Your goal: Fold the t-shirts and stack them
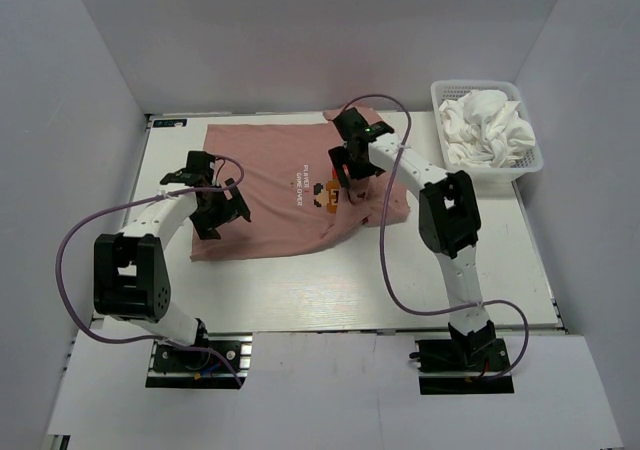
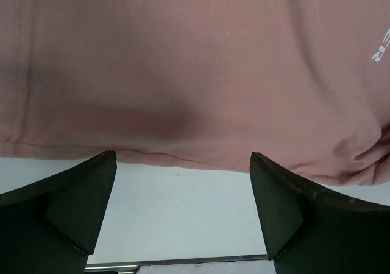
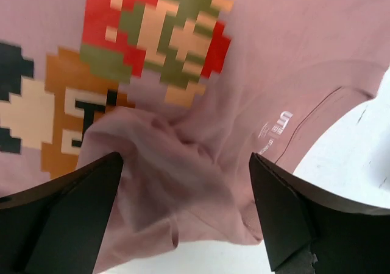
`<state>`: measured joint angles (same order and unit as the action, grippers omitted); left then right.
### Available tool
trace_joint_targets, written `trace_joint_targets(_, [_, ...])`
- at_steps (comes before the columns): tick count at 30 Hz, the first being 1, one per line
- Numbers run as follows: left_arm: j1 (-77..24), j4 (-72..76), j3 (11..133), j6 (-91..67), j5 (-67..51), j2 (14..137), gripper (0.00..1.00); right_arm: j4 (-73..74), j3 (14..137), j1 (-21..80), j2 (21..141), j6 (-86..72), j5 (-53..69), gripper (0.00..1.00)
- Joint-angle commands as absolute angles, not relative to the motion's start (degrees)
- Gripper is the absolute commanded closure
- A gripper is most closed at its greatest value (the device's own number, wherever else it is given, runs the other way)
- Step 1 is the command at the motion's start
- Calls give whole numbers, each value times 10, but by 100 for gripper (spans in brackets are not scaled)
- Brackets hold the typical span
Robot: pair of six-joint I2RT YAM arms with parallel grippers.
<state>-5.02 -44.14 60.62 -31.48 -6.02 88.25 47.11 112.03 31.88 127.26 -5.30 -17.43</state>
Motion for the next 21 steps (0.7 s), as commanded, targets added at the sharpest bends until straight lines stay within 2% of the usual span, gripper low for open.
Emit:
trace_joint_targets(1, [-52,-439,625,-309,-61,880,0,460,1143,307,1226,-76,-142,10])
trace_joint_targets(6, [-52,-429,606,-309,-67,880,0,347,928,286,1066,-141,-56,10])
trace_joint_targets(10, [-52,-424,600,-315,-67,875,0,273,789,274,1015,-163,44,10])
trace_joint_targets(19, [-52,-424,600,-327,-56,875,0,268,819,267,1102,-192,102,20])
trace_joint_targets(20, [-52,-424,600,-327,-56,869,0,269,825,267,1108,-192,102,30])
trace_joint_targets(21, [-52,-424,600,-327,-56,869,0,274,832,268,1117,-193,105,36])
